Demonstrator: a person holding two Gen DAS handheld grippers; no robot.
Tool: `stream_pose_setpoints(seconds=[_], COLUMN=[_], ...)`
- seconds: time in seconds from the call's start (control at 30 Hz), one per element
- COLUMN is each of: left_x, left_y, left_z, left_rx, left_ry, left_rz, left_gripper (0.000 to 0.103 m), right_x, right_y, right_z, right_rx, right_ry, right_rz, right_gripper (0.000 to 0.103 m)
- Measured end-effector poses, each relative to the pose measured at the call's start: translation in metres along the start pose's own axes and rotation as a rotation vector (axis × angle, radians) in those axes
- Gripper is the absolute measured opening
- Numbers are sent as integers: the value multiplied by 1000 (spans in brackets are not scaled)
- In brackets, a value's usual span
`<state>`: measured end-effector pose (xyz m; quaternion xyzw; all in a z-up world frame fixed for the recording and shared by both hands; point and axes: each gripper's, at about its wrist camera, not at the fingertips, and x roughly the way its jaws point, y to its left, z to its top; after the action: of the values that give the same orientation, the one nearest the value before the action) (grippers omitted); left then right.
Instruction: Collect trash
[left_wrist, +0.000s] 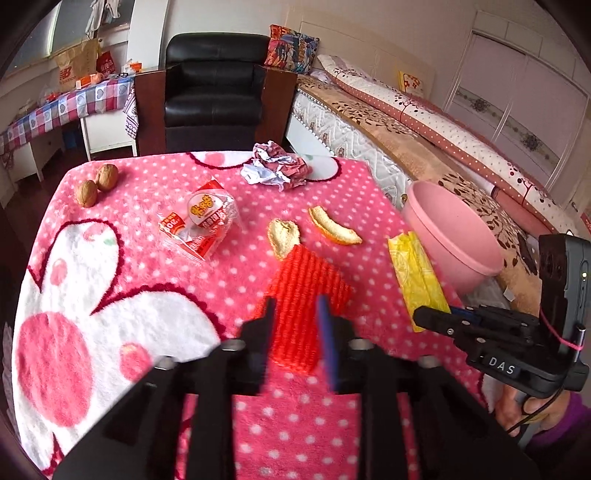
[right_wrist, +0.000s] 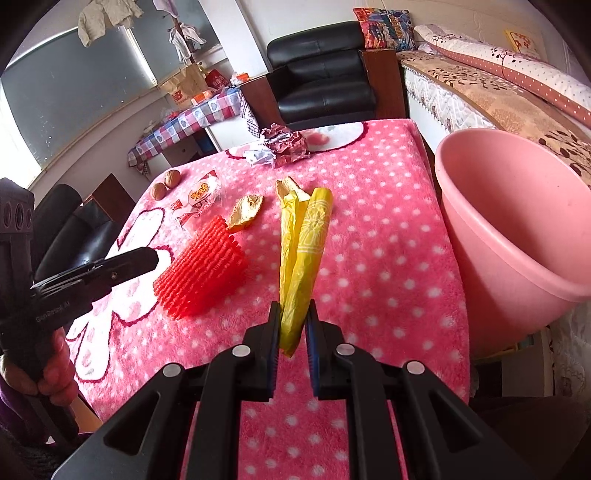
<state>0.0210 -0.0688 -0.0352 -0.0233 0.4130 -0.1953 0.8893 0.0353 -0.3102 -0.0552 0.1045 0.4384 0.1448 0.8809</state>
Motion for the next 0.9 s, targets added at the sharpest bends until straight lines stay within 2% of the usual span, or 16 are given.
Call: stream_pose_setpoints(seconds=[0.07,0.27,0.4,0.43,0.47,0.53,0.6,0.77,0.9], left_x=[0,22,33,32,31,28,25,13,0], left_y=[3,10,17,18,17,13,10,-2,-14], left_z=[-1,-7,-12,-13,-13,-13,-12,-7,6], left_rx=[2,24,-4,-5,-2,12,13,23,23], left_ry=[0,63,96,89,82,75,61,18,-49], left_rz=[8,74,69,64,56,50,49,37,21], left_gripper=[42,42,41,40,30,19,13,10,10], right_x=[0,4,4,4,4,4,3,-1,-10], right_y=[0,2,3,4,3,2,2,1,-2], right_z=[0,-1,-1,-1,-1,-1,0,0,3], right_rx=[1,-1,-7,-6,-5,-1,0,-5,-2], right_ry=[2,11,12,12,12,10,7,-14,-52], right_rz=[1,6,7,7,6,7,9,18,13], right_gripper=[12,12,12,12,12,12,12,12,12])
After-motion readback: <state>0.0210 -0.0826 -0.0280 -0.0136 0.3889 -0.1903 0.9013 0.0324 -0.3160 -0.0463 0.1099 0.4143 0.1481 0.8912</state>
